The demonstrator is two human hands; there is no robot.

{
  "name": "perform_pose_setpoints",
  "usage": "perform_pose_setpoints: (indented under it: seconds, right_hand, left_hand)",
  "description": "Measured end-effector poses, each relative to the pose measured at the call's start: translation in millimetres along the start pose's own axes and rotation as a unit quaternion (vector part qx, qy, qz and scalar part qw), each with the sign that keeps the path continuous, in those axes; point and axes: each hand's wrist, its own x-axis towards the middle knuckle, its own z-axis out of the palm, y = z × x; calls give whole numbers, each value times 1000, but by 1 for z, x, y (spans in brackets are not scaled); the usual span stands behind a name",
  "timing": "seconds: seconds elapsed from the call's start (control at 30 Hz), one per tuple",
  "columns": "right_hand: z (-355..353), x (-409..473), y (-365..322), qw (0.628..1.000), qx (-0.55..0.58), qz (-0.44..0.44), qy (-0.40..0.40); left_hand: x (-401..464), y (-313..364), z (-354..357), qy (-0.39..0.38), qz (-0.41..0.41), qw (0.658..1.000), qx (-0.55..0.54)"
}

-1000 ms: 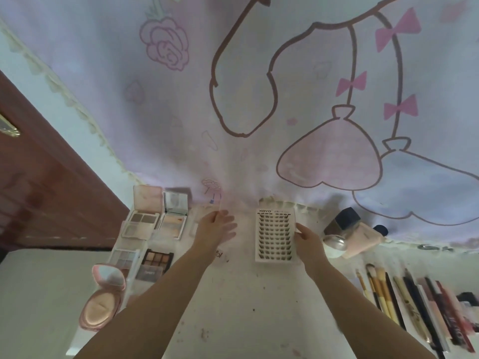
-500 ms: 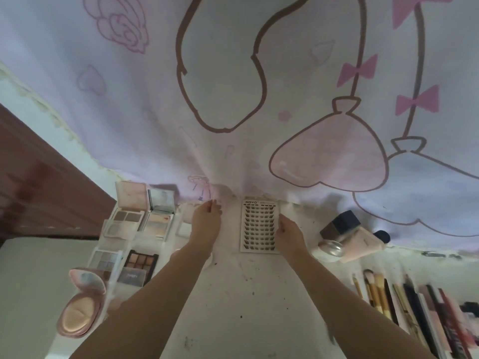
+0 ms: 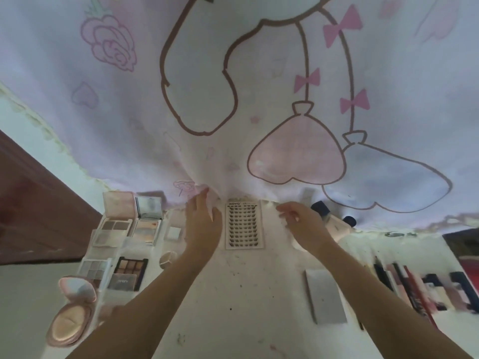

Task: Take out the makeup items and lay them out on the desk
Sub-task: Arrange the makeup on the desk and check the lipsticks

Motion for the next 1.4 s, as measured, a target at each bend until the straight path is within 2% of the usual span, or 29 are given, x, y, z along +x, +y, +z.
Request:
perform_pose_setpoints:
  seconds: [0.03,0.1,0.2,0.3,0.37,0.43,0.57,0.67,0.77,0.87,1.0,1.17,1.27,1.33,1.4]
  right_hand:
    - [-14,-3,3,1000,-14,-8,17]
    - [-37,-8,12,995,-98,-19,16]
    - [-45,-14,31,946,-316,-28,-72]
    - [-32,-18,50,928,-354,-30,-114]
    - [-26,-16,57,918,-378,-42,-115]
    - [-27,-14,62,925,-359,-59,-113]
    - [-36,-18,56,968,-150,-92,-178]
    - [-33,-23,30,973,-65,-26,-218]
    - [-14,-28,-1,962,-142,61,-226]
    - [5,-34,-29,948,-191,58,-249]
    - [27,-47,-54,936,-153,48,-314]
    - [68,-74,-72,907,-207,-50,-364]
    - [81,-87,-79,883,-237,-145,-380]
    - [88,-93,-83,869,-232,-186,-395]
    - [97,-99,-87,869,-202,-207,-401]
  left_hand:
    - [-9,8,9,-10,41,999,0]
    - [-26,25,36,-108,62,992,-29]
    - [-49,38,83,-281,64,957,-13]
    - [-62,45,115,-371,55,927,-20]
    - [-62,48,125,-377,50,924,-38]
    - [-60,47,127,-371,45,927,-38]
    - [-59,35,110,-386,17,922,-34]
    - [-63,28,84,-335,8,942,-21]
    - [-72,24,58,-240,66,967,48]
    - [-83,16,33,-186,91,974,91]
    - [-95,-8,-10,-208,65,973,78]
    - [-116,-47,-55,-283,-9,958,43]
    - [-118,-68,-84,-380,-75,921,-49]
    - [-118,-80,-104,-463,-128,866,-138]
    - [-119,-90,-121,-503,-183,815,-222]
